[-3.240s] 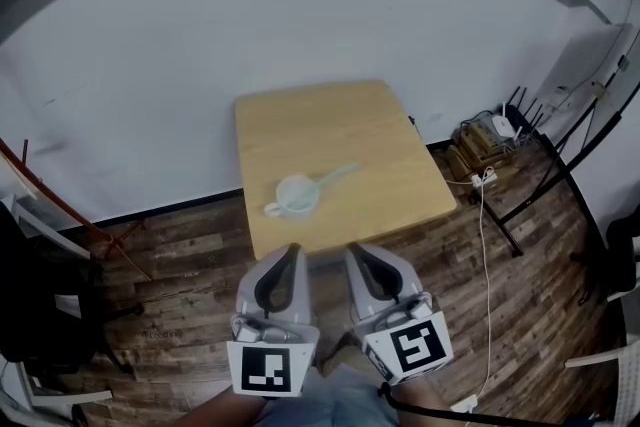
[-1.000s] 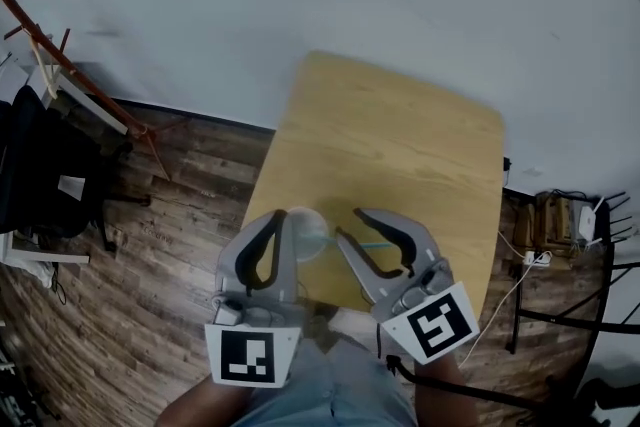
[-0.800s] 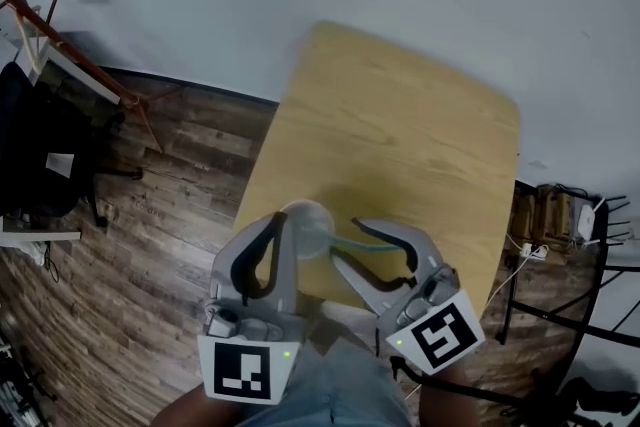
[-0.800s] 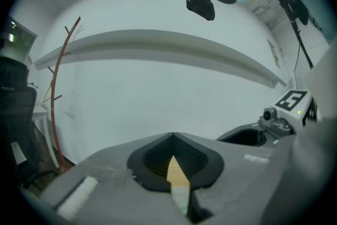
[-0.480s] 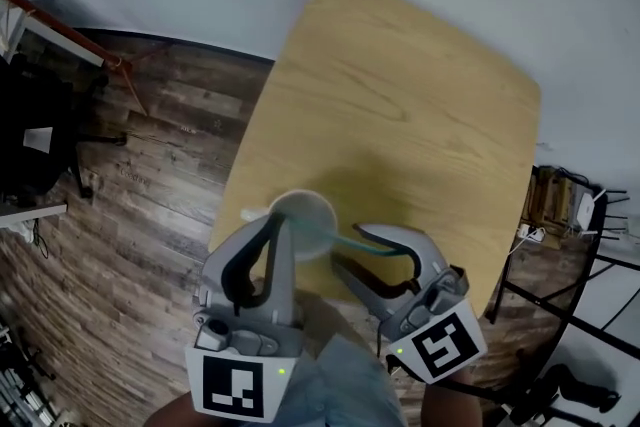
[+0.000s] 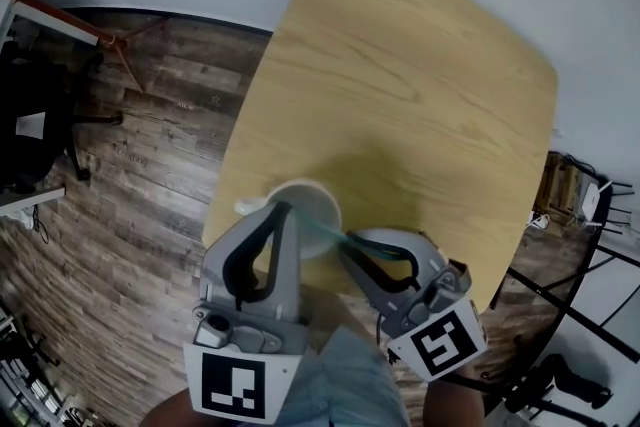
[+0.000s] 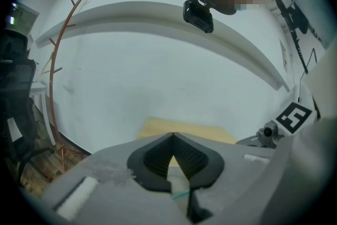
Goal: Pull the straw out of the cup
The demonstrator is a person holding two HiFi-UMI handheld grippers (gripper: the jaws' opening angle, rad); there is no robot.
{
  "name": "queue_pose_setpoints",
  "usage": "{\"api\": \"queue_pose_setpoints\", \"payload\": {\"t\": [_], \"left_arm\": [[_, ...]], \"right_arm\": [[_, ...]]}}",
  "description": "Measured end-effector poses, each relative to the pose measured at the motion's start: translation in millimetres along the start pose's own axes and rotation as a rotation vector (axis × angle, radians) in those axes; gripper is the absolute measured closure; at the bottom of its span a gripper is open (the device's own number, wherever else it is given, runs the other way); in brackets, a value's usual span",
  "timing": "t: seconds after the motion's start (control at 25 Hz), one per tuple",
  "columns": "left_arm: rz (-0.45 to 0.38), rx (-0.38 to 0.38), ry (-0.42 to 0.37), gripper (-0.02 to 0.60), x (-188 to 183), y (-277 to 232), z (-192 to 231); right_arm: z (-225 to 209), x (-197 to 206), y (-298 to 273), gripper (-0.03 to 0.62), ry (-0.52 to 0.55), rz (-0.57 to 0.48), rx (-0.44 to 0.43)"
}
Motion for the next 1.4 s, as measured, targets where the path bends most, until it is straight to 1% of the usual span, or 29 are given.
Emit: {"api": "queue_pose_setpoints", "payload": {"t": [0.16, 0.44, 0.72, 0.92, 1.08, 1.2, 1.4], "left_arm": [[0.006, -0.002, 0.0, 0.561, 1.1, 0.0, -1.9], [0.007, -0.006, -0.013, 0.561, 2.7, 3.5, -0.7], [-0.031, -0.027, -0.045, 0.561, -11.2, 11.5, 4.7], [-0.092, -0.016, -0.084, 0.561, -31.3, 23.0, 2.9], [-0.167, 0.009, -0.12, 0.561, -53.5, 33.9, -8.1], [-0.188, 0.018, -0.124, 0.561, -66.3, 43.8, -17.0], [-0.252, 0.047, -0.164, 0.561, -87.5, 65.0, -35.1]], "right_arm": [[0.4, 5.7, -0.2, 0.54, -0.003, 0.011, -0.003], [1.0, 6.3, 2.3, 0.554, -0.009, 0.005, 0.02], [2.4, -6.8, 18.5, 0.554, 0.009, -0.039, 0.058], [6.8, -22.6, 31.7, 0.554, 0.028, -0.068, 0.1], [9.8, -36.0, 47.0, 0.555, 0.054, -0.093, 0.144], [10.8, -49.2, 62.8, 0.555, 0.054, -0.139, 0.196], [12.3, -74.7, 93.4, 0.556, 0.045, -0.216, 0.307]]}}
Point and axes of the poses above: the fingertips, and each gripper's own axes: y backward along the fingers, z to its left, x out of its underside, the point moved 3 cm from there along y, backward along the fingers, and after that the axes turned 5 degrees about -x, right-handed, at the moved point
